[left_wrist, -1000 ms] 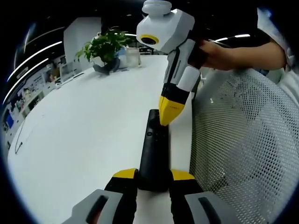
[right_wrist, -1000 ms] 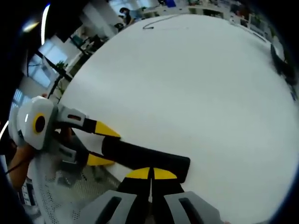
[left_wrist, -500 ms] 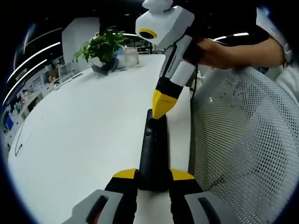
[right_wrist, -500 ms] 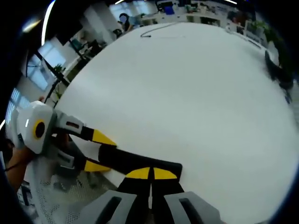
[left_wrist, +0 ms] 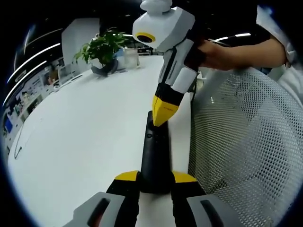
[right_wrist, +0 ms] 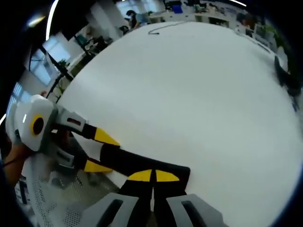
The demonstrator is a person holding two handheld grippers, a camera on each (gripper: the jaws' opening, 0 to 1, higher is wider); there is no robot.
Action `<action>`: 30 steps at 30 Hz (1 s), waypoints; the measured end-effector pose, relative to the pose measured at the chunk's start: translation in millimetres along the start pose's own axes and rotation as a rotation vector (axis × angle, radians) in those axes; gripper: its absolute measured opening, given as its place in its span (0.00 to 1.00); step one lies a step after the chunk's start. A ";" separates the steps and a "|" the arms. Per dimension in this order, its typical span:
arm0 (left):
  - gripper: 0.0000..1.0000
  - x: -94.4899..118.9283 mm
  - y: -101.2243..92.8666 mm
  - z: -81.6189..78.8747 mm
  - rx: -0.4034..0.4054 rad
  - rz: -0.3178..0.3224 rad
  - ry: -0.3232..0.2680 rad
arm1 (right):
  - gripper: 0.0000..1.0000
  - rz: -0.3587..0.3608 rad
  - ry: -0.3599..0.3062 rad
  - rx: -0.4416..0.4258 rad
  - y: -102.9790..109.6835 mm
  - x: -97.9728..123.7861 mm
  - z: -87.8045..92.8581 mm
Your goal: Press the specified remote control buttons in sequence, fully releasing each button before pressing the next.
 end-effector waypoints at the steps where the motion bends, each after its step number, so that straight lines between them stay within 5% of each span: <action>1: 0.25 0.0 0.1 0.1 0.002 0.000 0.000 | 0.00 0.003 0.001 0.006 0.5 0.7 0.3; 30: 0.24 -0.1 -1.6 -0.9 0.007 -0.006 0.004 | 0.00 -0.019 -0.026 -0.026 -3.5 2.8 -0.3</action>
Point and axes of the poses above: the point that each gripper's makers call its tool centre point, and the gripper's own axes: x roughly backward along the fingers, y roughly to its left, z roughly out of its underside, the point moved 5 cm from there along x, roughly backward along the fingers, and after that the axes turned 15 degrees about -z, right-handed, at the moved point
